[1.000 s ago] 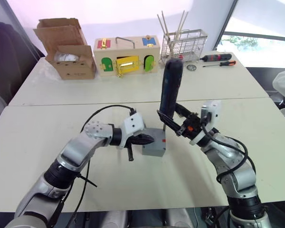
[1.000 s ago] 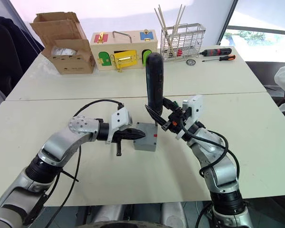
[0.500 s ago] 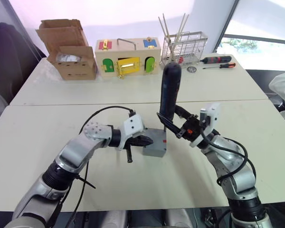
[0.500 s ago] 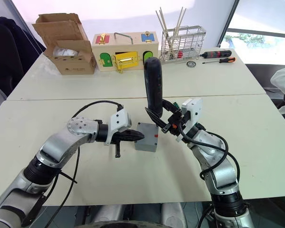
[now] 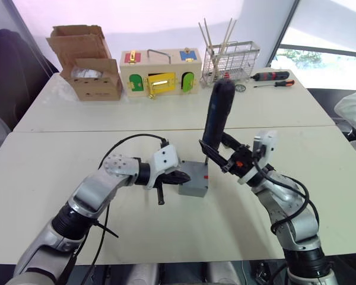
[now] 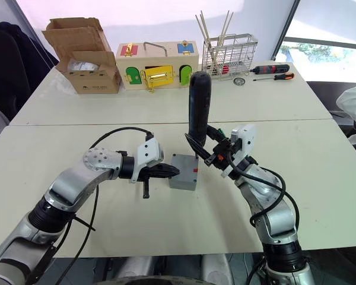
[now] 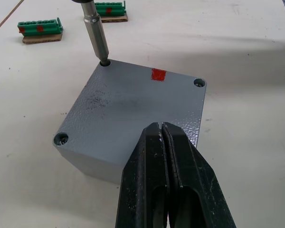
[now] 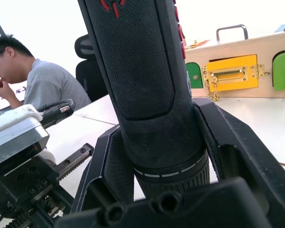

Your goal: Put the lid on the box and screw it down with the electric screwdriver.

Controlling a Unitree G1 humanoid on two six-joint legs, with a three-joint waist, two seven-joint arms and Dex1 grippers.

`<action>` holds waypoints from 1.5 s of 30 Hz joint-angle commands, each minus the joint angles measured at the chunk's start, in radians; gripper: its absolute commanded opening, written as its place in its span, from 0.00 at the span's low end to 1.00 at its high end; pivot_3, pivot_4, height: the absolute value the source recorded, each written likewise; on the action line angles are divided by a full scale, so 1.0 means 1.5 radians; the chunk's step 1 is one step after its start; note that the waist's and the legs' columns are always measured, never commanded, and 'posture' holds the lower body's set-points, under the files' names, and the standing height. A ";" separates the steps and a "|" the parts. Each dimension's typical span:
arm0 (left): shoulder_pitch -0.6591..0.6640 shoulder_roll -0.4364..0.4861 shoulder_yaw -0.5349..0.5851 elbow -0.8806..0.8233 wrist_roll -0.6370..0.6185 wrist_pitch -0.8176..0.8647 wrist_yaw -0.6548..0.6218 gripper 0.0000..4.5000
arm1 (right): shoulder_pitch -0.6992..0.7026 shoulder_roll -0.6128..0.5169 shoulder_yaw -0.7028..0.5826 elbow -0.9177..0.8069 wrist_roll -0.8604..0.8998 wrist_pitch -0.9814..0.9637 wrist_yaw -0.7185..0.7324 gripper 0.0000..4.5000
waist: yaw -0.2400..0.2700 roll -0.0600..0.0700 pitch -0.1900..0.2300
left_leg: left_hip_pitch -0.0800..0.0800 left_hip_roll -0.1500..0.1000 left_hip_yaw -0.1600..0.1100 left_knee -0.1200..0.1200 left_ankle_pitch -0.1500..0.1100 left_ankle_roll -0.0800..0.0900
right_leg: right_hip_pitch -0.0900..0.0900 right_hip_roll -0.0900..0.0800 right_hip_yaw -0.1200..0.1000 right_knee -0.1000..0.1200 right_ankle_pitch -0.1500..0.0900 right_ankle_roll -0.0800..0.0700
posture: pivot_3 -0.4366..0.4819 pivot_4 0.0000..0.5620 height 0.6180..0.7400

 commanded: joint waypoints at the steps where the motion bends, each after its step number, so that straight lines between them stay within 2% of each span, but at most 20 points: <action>1: 0.010 0.007 -0.016 -0.001 0.012 0.008 -0.002 0.00 | 0.049 -0.001 0.024 0.059 -0.006 0.054 0.000 0.39 | 0.000 0.000 0.000 | 0.000 0.000 0.000 0.000 0.000 0.000 | 0.000 0.000 0.000 0.000 0.000 0.000 | 0.48 0.27 0.92; 17: 0.013 0.007 -0.014 0.003 0.014 0.004 -0.006 0.00 | 0.032 -0.017 0.023 0.044 -0.014 0.056 0.001 0.39 | 0.000 0.001 -0.002 | 0.000 0.000 0.000 -0.001 0.000 0.000 | 0.000 0.000 0.000 -0.001 0.000 0.000 | 0.48 0.27 0.92; 21: 0.019 0.006 -0.008 0.003 0.012 0.003 -0.002 0.00 | -0.013 -0.038 -0.012 -0.031 0.026 0.115 -0.019 0.39 | 0.001 0.002 -0.001 | 0.000 0.000 0.000 -0.001 0.000 0.000 | 0.000 0.000 0.000 -0.001 0.000 0.000 | 0.48 0.27 0.92; 27: 0.018 -0.017 0.062 0.012 -0.040 0.019 0.013 0.00 | -0.207 -0.159 -0.156 -0.121 0.231 0.321 -0.033 0.39 | 0.005 0.007 0.010 | -0.004 -0.001 0.000 -0.001 0.000 0.000 | -0.003 -0.002 0.000 -0.001 0.000 0.000 | 0.48 0.27 0.92; 29: 0.006 -0.039 0.107 0.014 -0.079 0.036 0.026 0.00 | -0.263 -0.198 -0.195 -0.114 0.320 0.391 -0.035 0.39 | 0.009 0.008 0.012 | -0.007 -0.001 0.000 -0.001 0.000 0.000 | -0.006 -0.002 0.000 -0.001 0.000 0.000 | 0.48 0.27 0.92; 32: -0.025 -0.089 0.189 0.019 -0.154 0.075 0.063 0.00 | -0.327 -0.208 -0.235 -0.077 0.409 0.450 -0.068 0.39 | 0.011 0.007 0.013 | -0.015 0.000 0.000 0.001 0.001 -0.002 | -0.015 -0.001 0.000 0.002 0.000 0.000 | 0.48 0.27 0.92; 35: -0.045 -0.107 0.229 0.007 -0.199 0.108 0.080 0.00 | -0.349 -0.212 -0.240 -0.041 0.438 0.489 -0.091 0.39 | 0.011 0.006 0.015 | -0.016 0.000 0.000 0.001 0.003 -0.005 | -0.016 -0.001 0.000 0.002 0.001 0.000 | 0.48 0.27 0.92; 41: -0.065 -0.116 0.240 -0.018 -0.220 0.114 0.116 0.00 | -0.371 -0.225 -0.220 -0.007 0.394 0.507 -0.126 0.39 | 0.012 0.005 0.018 | -0.016 -0.001 0.002 0.002 0.001 -0.002 | -0.016 -0.002 0.001 0.002 0.001 0.000 | 0.48 0.27 0.92; 44: -0.079 -0.100 0.204 -0.032 -0.205 0.115 0.109 0.00 | -0.394 -0.261 -0.232 0.034 0.395 0.533 -0.114 0.39 | 0.014 0.005 0.020 | -0.017 -0.001 0.002 0.003 0.002 -0.003 | -0.018 -0.002 0.001 0.004 0.001 0.000 | 0.48 0.27 0.92; 45: -0.080 -0.076 0.176 -0.046 -0.192 0.107 0.085 0.00 | -0.400 -0.302 -0.227 0.066 0.376 0.561 -0.109 0.39 | 0.015 0.005 0.020 | -0.019 -0.001 0.002 0.003 0.004 -0.006 | -0.020 -0.002 0.001 0.006 0.001 0.000 | 0.48 0.27 0.92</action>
